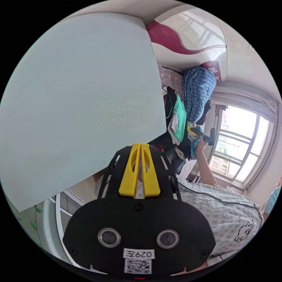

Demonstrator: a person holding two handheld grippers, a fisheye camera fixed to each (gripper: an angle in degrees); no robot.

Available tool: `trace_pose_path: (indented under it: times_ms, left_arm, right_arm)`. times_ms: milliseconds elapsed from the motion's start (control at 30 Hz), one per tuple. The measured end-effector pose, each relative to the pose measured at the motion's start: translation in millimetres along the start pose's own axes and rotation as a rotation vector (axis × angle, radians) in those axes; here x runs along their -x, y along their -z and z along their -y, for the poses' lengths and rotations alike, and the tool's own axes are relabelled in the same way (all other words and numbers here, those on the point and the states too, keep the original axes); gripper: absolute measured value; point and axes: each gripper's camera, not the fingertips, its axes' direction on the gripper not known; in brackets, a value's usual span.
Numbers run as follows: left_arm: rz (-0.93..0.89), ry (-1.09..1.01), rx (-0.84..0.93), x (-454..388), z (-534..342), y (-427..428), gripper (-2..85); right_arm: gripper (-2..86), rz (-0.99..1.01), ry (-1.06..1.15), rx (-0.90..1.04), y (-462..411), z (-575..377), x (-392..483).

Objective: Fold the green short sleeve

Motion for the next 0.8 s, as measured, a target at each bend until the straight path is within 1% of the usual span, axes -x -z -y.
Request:
trace_pose_path:
  times_ms: [67,100,167,200,233,267,333,400,433,500,533,600,633,700,733,800]
  left_arm:
    - [-0.085,0.041,-0.018,37.3,-13.7,10.3,-1.0]
    - [-0.148,0.061,-0.023,62.8,-22.4,15.7,-1.0]
    - [-0.213,0.095,-0.046,100.8,-36.2,25.1,-1.0]
    - [-0.233,0.113,-0.058,124.5,-44.7,32.2,-1.0]
    - [-0.237,0.118,-0.062,135.7,-48.6,36.3,-1.0]
    - [-0.234,0.120,-0.069,157.0,-55.8,45.7,-1.0]
    - [-0.210,0.110,-0.072,186.5,-65.1,62.0,-1.0]
    - [-0.171,0.089,-0.070,225.6,-75.9,86.5,-1.0]
    - [-0.168,0.083,-0.069,235.4,-78.2,92.6,-1.0]
    - [-0.174,0.054,-0.071,273.3,-87.8,118.7,-1.0]
    - [-0.174,0.046,-0.074,282.1,-90.5,125.8,-1.0]
    - [-0.152,0.016,-0.095,315.7,-103.5,156.4,-1.0]
    - [-0.142,0.010,-0.104,323.6,-107.4,164.1,-1.0]
    - [-0.108,-0.002,-0.144,354.8,-125.2,193.2,-1.0]
    - [-0.104,-0.004,-0.156,362.6,-129.9,199.6,-1.0]
    - [-0.111,-0.007,-0.202,394.2,-148.5,221.2,-1.0]
  right_arm:
    - [9.1,-0.039,-0.004,0.087,-31.8,10.8,25.5]
    - [8.5,-0.095,-0.023,0.062,-38.7,13.3,46.3]
    - [5.9,-0.157,-0.075,0.054,-45.1,18.3,77.8]
    - [3.1,-0.150,-0.080,0.030,-45.4,20.1,100.2]
    - [2.6,-0.153,-0.080,0.004,-43.4,19.6,112.6]
    - [1.8,-0.139,-0.074,-0.071,-36.0,15.8,138.6]
    - [1.1,-0.040,-0.035,-0.191,-21.2,5.9,179.0]
    - [0.7,0.120,0.060,-0.343,1.4,-12.4,239.1]
    - [0.6,0.144,0.089,-0.375,7.2,-17.4,256.7]
    - [0.4,0.167,0.229,-0.484,28.3,-37.8,340.2]
    - [0.3,0.156,0.267,-0.507,32.5,-43.1,363.8]
    - [0.2,0.055,0.461,-0.578,41.5,-65.6,464.9]
    - [0.2,0.040,0.524,-0.602,42.1,-72.4,490.9]
    - [0.2,0.087,0.768,-0.655,34.7,-94.6,589.1]
    - [0.2,0.106,0.824,-0.658,29.6,-98.3,612.7]
    - [0.3,0.186,1.013,-0.601,-7.7,-102.0,703.6]
